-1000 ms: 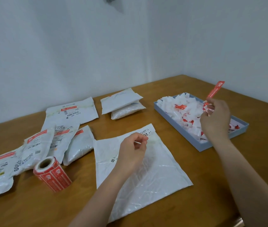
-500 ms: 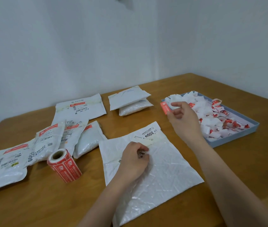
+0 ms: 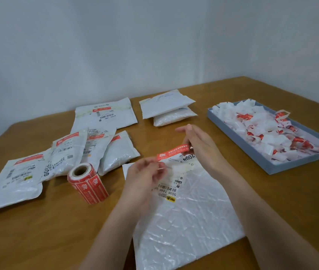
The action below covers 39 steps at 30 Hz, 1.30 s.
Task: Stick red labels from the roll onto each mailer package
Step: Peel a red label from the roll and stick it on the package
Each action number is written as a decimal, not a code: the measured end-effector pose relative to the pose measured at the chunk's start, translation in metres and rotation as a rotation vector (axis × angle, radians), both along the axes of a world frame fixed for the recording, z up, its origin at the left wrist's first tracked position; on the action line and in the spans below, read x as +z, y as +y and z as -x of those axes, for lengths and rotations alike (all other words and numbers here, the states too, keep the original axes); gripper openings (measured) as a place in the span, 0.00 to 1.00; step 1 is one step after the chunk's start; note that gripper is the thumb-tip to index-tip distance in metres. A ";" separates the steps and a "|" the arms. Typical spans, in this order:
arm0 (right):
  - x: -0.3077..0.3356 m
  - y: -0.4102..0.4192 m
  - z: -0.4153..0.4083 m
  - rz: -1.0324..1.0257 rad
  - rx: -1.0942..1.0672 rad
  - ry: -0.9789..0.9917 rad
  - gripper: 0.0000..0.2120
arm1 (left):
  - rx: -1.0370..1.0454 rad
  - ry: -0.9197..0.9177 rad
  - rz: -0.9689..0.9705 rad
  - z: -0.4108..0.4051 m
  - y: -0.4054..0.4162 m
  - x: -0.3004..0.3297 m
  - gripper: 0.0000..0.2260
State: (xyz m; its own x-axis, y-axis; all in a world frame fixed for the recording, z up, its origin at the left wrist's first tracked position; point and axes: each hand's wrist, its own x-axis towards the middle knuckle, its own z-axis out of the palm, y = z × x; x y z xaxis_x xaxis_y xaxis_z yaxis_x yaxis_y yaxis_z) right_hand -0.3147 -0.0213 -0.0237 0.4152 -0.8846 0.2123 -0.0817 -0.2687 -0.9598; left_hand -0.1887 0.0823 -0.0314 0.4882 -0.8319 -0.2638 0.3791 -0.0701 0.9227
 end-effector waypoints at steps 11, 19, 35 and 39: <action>-0.003 0.010 0.004 0.087 0.096 0.136 0.13 | -0.005 -0.040 0.007 -0.008 0.005 0.001 0.03; -0.006 0.001 0.016 -0.191 0.090 0.121 0.08 | 0.087 -0.379 -0.006 -0.020 0.007 0.002 0.07; -0.009 0.007 0.008 0.000 0.007 0.526 0.02 | -0.025 -0.887 -0.231 -0.013 0.002 -0.014 0.06; -0.011 0.007 0.006 0.024 -0.011 0.546 0.02 | -0.057 -0.943 -0.240 -0.005 0.002 -0.014 0.05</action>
State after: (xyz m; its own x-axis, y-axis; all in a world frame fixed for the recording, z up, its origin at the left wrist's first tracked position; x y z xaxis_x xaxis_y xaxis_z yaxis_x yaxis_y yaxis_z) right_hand -0.3204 -0.0140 -0.0346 0.4619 -0.8868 -0.0113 -0.5692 -0.2866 -0.7706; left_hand -0.1832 0.0848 -0.0452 0.5464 -0.8361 0.0491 -0.5179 -0.2912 0.8044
